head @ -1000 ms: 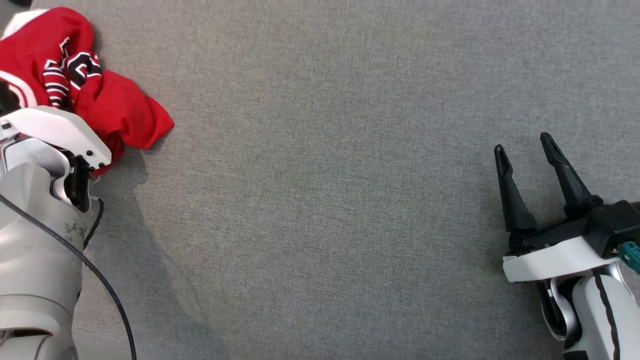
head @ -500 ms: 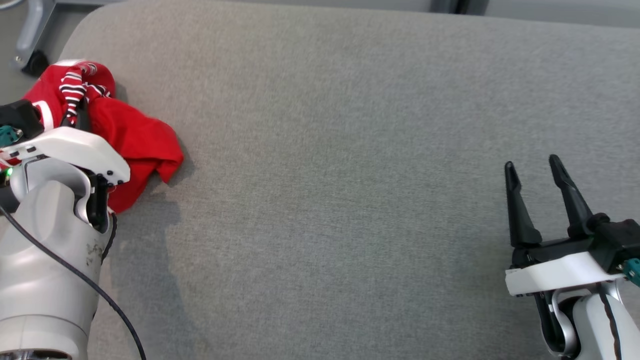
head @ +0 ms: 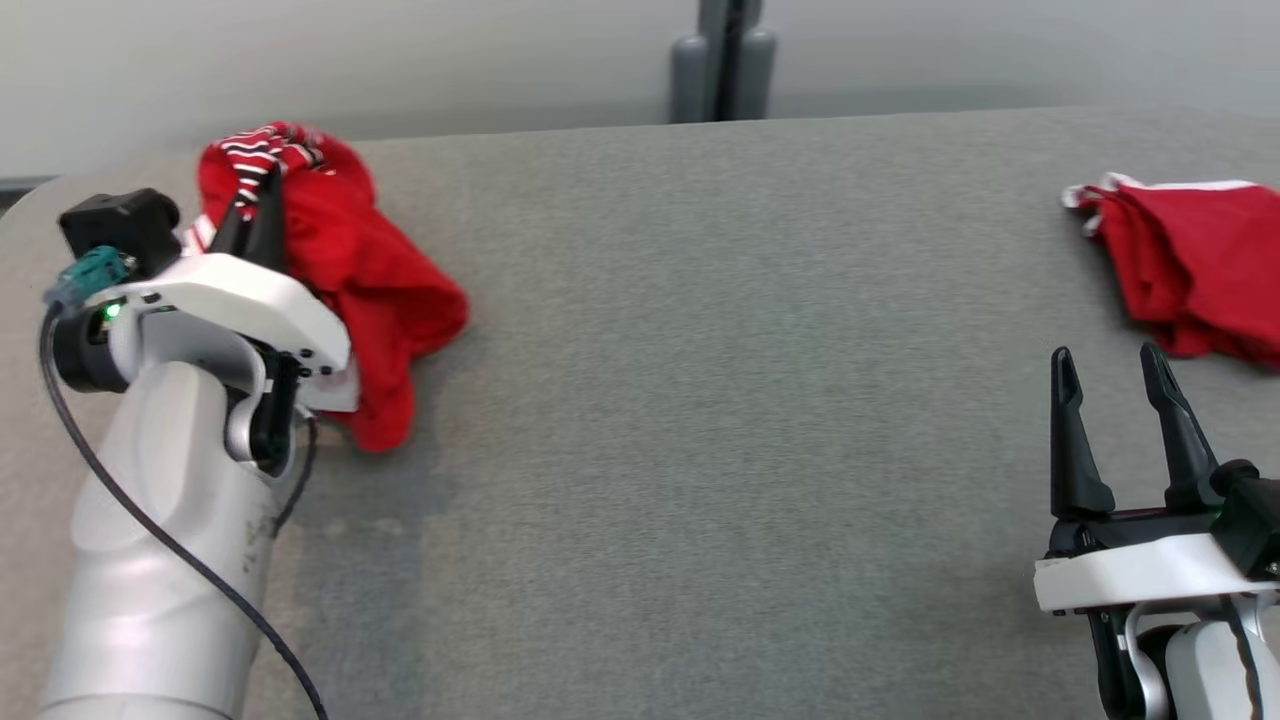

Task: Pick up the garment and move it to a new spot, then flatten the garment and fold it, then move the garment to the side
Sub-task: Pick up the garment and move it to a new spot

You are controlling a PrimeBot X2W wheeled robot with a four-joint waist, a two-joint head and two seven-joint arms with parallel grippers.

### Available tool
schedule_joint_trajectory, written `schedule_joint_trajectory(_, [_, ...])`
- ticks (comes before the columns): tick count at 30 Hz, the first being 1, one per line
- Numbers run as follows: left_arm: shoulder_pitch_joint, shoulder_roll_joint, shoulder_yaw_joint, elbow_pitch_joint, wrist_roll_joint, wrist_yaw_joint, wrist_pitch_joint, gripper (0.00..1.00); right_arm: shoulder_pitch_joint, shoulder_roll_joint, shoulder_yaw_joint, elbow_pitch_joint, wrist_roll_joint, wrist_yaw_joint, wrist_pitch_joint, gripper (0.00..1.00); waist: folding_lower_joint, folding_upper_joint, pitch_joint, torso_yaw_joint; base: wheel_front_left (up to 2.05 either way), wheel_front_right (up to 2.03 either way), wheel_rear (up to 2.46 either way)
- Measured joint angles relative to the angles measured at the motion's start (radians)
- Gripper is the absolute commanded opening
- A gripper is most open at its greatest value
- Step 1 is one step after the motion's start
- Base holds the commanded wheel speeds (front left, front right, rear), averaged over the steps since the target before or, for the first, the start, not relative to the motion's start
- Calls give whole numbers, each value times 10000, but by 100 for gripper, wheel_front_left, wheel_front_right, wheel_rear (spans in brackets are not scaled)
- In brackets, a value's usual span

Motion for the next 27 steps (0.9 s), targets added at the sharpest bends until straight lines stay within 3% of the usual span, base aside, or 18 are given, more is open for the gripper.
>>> schedule_joint_trajectory(10, [1778, -499, -742, -3954, 0, 575, 1893, 0, 134, 148, 115, -8, 84, 0, -2, 100, 0, 1, -319, -1649, 0, 0, 0])
schedule_joint_trajectory(15, [2487, -669, -1149, -5172, 13, 884, 2598, 0, 134, 198, 167, 21, 163, 0, -2, 100, 0, 1, -370, -2417, 0, 0, 0])
schedule_joint_trajectory(20, [3033, -809, -1682, -5361, 19, 1047, 3018, 0, 147, 207, 236, 48, 301, 0, -2, 100, 0, 1, -417, -3027, 0, 0, 0])
schedule_joint_trajectory(27, [3383, -974, -2359, -3787, 265, 1116, 2548, 0, 161, 213, 802, 77, 639, 0, -2, 100, 0, 1, -400, -3516, 0, 0, 0])
